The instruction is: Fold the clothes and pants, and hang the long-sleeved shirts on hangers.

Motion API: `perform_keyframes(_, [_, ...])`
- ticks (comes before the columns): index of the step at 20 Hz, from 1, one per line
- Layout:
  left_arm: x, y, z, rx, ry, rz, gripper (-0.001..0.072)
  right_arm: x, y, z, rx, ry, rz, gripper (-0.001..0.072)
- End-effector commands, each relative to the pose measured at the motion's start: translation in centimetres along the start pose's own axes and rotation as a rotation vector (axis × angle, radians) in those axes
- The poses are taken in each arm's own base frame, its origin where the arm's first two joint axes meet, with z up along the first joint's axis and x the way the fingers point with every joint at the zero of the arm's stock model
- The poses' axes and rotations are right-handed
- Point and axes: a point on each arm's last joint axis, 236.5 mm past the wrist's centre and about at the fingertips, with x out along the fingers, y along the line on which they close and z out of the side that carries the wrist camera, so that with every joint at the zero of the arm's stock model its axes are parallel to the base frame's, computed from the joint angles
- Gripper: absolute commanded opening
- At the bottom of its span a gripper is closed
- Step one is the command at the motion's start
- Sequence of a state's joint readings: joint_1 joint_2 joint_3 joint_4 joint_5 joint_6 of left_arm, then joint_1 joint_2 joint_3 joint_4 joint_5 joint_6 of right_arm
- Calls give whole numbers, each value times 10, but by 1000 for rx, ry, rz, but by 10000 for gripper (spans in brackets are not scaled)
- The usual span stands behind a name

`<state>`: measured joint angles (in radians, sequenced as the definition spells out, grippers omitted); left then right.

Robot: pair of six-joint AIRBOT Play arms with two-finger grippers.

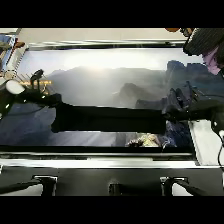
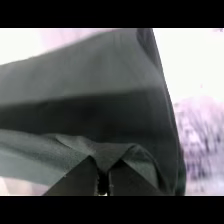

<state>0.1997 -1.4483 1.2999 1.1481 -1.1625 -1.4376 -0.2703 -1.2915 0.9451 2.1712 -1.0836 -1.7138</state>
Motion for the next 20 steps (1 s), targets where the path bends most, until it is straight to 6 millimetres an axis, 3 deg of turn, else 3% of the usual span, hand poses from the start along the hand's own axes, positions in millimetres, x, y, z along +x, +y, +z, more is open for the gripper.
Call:
perform_keyframes(1, [44, 30, 12, 58, 162, 67, 16, 36, -1, 20, -40, 40, -14, 30])
perform_keyframes(4, [60, 52, 12, 75, 218, 128, 17, 55, -12, 22, -15, 53, -29, 30])
perform_keyframes(7, [69, 67, 6, 83, 251, 170, 17, 58, -15, 27, -11, 38, -38, 43])
perform_keyframes(9, [67, 77, 8, 93, 249, 208, 23, 58, -16, 27, 7, 35, -39, 154])
perform_keyframes(10, [63, 79, 10, 96, 241, 225, 91, 57, -14, 25, 13, 48, -35, 156])
perform_keyframes(11, [55, 83, 16, 86, 222, 256, 265, 51, -12, 23, 13, 70, -31, 178])
perform_keyframes(12, [45, 84, 25, 73, 192, 280, 407, 42, -10, 25, 17, 79, -28, 307])
perform_keyframes(13, [32, 80, 35, 70, 150, 291, 492, 28, -10, 36, 11, 57, -35, 388])
perform_keyframes(16, [-12, 59, 63, 101, 23, 290, 532, -12, -19, 77, 24, -58, -37, 487])
perform_keyframes(17, [-25, 52, 67, 108, -6, 289, 531, -14, -25, 78, 37, -50, -31, 523])
perform_keyframes(20, [-55, 34, 69, 122, -59, 285, 532, 7, -34, 50, 28, 110, 27, 591])
